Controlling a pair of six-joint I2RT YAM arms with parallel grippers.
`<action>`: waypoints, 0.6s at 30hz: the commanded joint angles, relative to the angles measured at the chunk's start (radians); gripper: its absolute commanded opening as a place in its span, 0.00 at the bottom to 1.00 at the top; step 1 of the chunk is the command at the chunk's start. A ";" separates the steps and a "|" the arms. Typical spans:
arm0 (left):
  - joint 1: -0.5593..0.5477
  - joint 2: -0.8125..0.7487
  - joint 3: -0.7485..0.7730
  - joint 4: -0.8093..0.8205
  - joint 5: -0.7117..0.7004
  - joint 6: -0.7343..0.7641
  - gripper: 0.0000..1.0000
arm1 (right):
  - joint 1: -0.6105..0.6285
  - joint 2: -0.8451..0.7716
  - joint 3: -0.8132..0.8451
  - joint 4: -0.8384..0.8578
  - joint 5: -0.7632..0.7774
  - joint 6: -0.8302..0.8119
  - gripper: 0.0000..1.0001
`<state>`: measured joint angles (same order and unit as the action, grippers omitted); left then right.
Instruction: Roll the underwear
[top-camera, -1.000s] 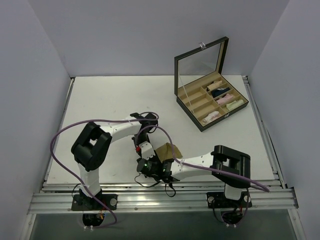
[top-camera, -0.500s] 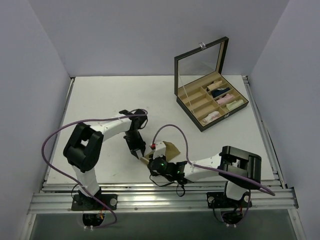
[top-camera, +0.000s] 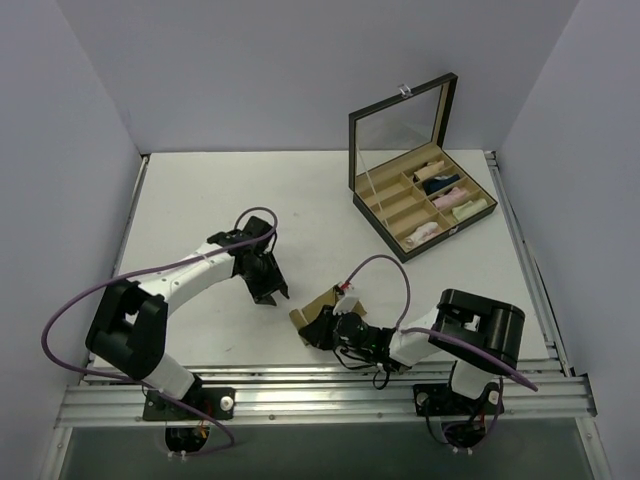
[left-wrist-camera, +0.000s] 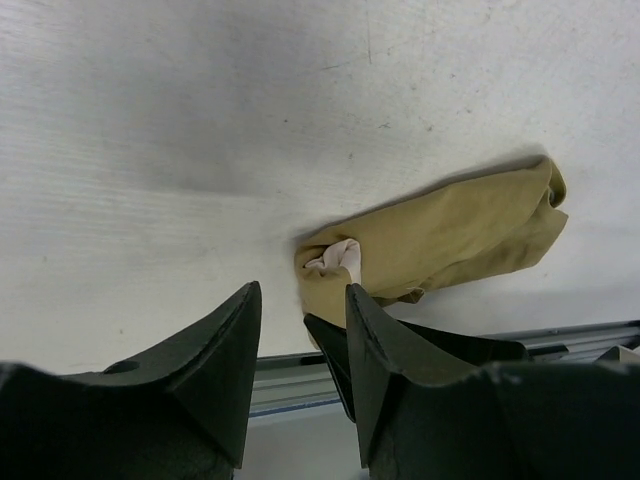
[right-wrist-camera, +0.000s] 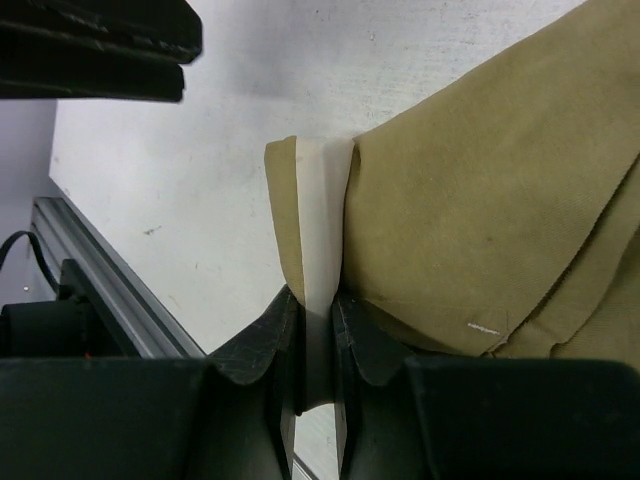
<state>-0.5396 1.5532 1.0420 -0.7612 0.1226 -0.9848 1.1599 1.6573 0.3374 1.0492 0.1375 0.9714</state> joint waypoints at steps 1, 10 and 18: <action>-0.022 -0.031 -0.026 0.161 0.069 0.017 0.47 | -0.003 0.079 -0.070 -0.132 -0.049 0.042 0.00; -0.125 -0.007 -0.108 0.211 0.085 0.014 0.48 | -0.003 0.139 -0.098 -0.035 -0.042 0.095 0.00; -0.158 0.034 -0.102 0.172 0.020 0.011 0.48 | -0.003 0.162 -0.097 -0.006 -0.039 0.101 0.00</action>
<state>-0.6922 1.5681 0.9283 -0.6010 0.1864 -0.9794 1.1515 1.7515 0.2821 1.2758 0.1223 1.0897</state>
